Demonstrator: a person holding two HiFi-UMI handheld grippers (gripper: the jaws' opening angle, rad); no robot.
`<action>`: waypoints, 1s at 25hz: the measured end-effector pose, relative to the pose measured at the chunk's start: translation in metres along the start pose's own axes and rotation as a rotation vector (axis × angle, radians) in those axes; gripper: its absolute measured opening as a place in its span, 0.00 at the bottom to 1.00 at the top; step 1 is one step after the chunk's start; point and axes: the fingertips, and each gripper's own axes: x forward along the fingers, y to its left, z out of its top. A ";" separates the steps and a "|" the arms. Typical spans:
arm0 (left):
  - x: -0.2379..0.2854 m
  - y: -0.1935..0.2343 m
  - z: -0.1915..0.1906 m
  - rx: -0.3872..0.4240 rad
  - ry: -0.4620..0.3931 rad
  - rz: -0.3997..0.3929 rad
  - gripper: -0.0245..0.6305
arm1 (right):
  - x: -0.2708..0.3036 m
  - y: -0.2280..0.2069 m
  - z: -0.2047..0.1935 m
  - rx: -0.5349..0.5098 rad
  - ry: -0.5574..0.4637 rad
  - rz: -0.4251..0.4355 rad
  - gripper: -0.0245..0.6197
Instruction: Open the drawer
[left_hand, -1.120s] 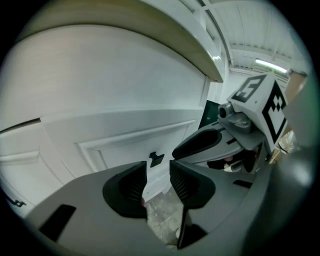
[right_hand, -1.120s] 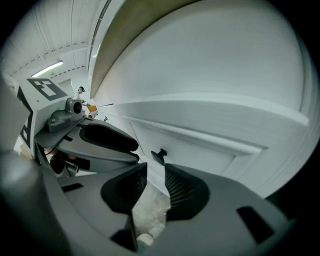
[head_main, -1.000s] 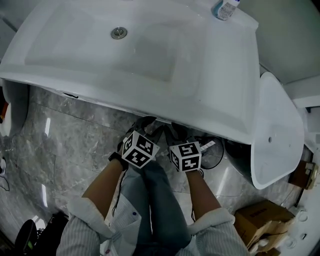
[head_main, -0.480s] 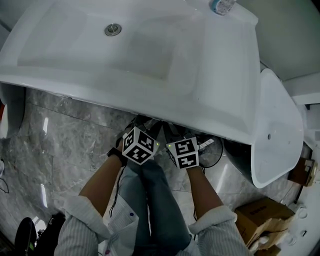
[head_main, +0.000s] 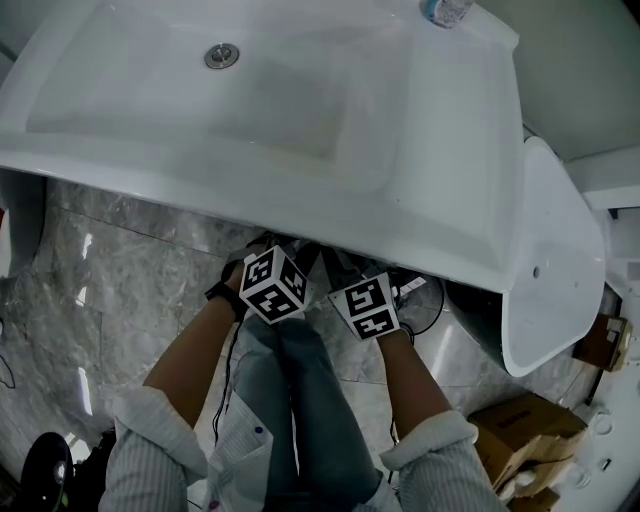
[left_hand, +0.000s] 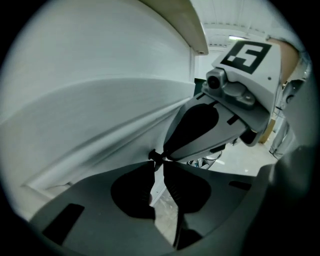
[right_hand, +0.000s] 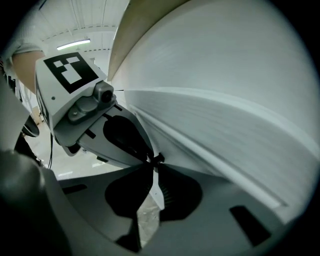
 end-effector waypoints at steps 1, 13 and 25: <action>0.001 0.000 0.000 0.009 0.005 -0.002 0.13 | 0.000 0.000 0.000 -0.004 0.000 -0.001 0.08; 0.003 -0.001 0.001 0.011 0.038 -0.025 0.12 | 0.000 -0.002 0.001 0.025 0.008 -0.002 0.08; -0.007 -0.013 -0.004 -0.009 0.051 -0.061 0.11 | -0.008 0.011 -0.002 0.045 0.014 0.025 0.08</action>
